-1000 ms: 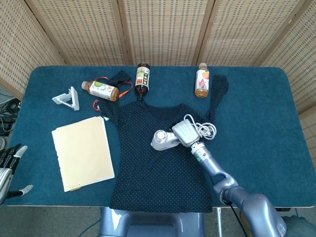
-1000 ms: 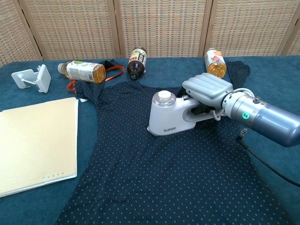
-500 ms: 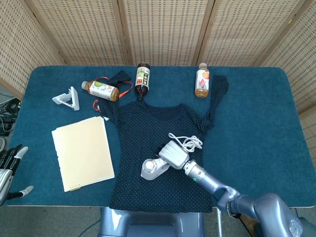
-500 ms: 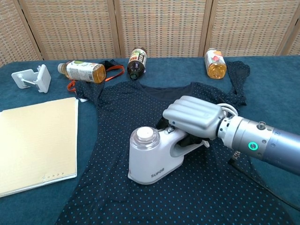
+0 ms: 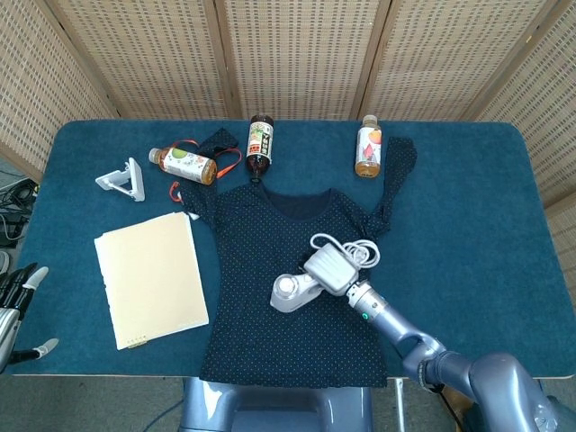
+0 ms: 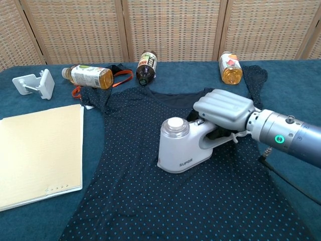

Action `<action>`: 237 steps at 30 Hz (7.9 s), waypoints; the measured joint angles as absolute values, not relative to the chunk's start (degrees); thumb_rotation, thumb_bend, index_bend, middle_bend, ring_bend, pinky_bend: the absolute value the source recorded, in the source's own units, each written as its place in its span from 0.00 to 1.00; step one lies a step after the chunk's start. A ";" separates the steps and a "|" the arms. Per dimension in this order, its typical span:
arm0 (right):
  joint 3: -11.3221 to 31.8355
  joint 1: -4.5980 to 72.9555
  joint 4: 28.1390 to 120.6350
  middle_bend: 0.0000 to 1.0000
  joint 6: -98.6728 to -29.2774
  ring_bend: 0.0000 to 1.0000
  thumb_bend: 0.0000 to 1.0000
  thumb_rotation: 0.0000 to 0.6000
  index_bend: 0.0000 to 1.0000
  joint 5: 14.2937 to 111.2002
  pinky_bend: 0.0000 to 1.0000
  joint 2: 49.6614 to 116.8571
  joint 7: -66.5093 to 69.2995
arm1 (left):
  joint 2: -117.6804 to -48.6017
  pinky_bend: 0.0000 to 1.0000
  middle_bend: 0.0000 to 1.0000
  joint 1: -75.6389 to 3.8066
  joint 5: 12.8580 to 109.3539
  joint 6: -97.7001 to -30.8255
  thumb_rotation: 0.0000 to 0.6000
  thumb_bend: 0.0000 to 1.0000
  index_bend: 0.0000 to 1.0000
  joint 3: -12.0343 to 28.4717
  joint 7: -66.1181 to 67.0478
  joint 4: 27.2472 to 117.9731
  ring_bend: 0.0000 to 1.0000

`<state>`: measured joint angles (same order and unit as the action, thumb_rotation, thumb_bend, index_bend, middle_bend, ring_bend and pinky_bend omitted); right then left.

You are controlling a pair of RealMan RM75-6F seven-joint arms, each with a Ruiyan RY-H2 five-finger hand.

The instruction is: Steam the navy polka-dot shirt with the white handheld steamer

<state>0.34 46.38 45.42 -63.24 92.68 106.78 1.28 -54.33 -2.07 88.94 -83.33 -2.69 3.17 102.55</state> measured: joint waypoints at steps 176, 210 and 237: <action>11.60 43.73 14.68 0.63 -50.88 0.76 1.00 1.00 0.75 78.71 1.00 103.95 11.94 | -54.66 0.00 0.00 -2.20 89.85 -83.17 1.00 0.00 0.00 -3.13 5.06 104.21 0.00; 13.43 38.71 39.41 0.00 -48.53 0.00 0.00 1.00 0.00 73.81 0.00 95.47 -2.00 | -53.28 0.00 0.00 -1.57 93.62 -85.18 1.00 0.00 0.00 -4.24 2.81 104.16 0.00; 8.50 18.64 92.66 0.00 -74.43 0.00 0.00 1.00 0.00 82.08 0.00 63.25 -4.93 | -52.56 0.00 0.00 4.51 98.55 -95.21 1.00 0.00 0.00 -5.97 4.75 103.44 0.00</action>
<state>8.50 18.64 92.66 -74.43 82.08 63.25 -4.93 -52.56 4.51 98.55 -95.21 -5.97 4.75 103.44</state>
